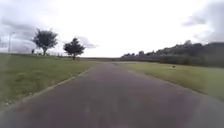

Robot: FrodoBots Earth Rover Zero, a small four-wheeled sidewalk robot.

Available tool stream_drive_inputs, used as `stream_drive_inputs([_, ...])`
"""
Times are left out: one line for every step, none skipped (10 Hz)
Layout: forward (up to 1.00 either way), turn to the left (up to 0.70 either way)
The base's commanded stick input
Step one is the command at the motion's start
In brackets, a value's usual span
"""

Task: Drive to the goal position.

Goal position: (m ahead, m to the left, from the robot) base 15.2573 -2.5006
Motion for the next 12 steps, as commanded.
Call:
stream_drive_inputs([0.7, 0.0])
stream_drive_inputs([0.7, 0.0])
stream_drive_inputs([0.7, 0.0])
stream_drive_inputs([0.7, 0.0])
stream_drive_inputs([0.7, 0.0])
stream_drive_inputs([0.7, 0.0])
stream_drive_inputs([0.7, 0.0])
stream_drive_inputs([0.7, 0.0])
stream_drive_inputs([0.7, 0.0])
stream_drive_inputs([0.7, 0.0])
stream_drive_inputs([0.7, 0.0])
stream_drive_inputs([0.7, 0.0])
